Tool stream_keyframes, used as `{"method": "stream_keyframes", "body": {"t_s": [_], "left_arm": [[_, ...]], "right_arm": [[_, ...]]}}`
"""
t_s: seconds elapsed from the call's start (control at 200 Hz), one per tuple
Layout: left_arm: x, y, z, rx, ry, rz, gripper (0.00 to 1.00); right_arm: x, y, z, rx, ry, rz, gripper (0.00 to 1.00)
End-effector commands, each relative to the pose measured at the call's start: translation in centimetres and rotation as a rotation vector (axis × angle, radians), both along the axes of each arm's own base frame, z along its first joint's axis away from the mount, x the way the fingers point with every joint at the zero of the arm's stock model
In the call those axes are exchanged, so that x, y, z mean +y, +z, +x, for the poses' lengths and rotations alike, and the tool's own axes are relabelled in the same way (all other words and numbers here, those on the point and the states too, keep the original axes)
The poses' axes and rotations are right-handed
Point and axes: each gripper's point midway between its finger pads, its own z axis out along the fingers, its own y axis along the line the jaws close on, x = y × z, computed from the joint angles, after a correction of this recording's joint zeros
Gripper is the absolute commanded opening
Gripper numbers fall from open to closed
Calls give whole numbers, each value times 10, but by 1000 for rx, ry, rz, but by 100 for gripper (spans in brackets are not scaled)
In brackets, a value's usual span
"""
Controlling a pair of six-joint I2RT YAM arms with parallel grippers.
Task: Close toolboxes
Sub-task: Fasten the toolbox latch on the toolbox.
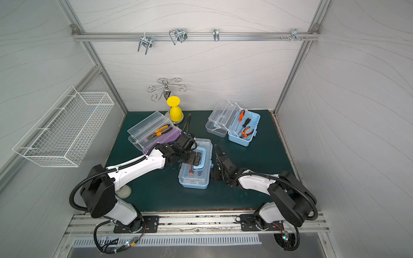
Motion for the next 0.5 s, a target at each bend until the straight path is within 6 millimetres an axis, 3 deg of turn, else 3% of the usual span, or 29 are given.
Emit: {"method": "stream_keyframes", "body": {"t_s": [0.0,0.22,0.495], "left_arm": [[3,-18,-6,39,-2,41,99],[1,-22,-8,48,-2,31,99],[2,-27,-9,58,1,36,99]], "right_arm": [[5,3,10,-74,-43,21,79],[-14,1,21,-155,-170,17,80],[-29,7,31,-228,-210,-58,79]]}}
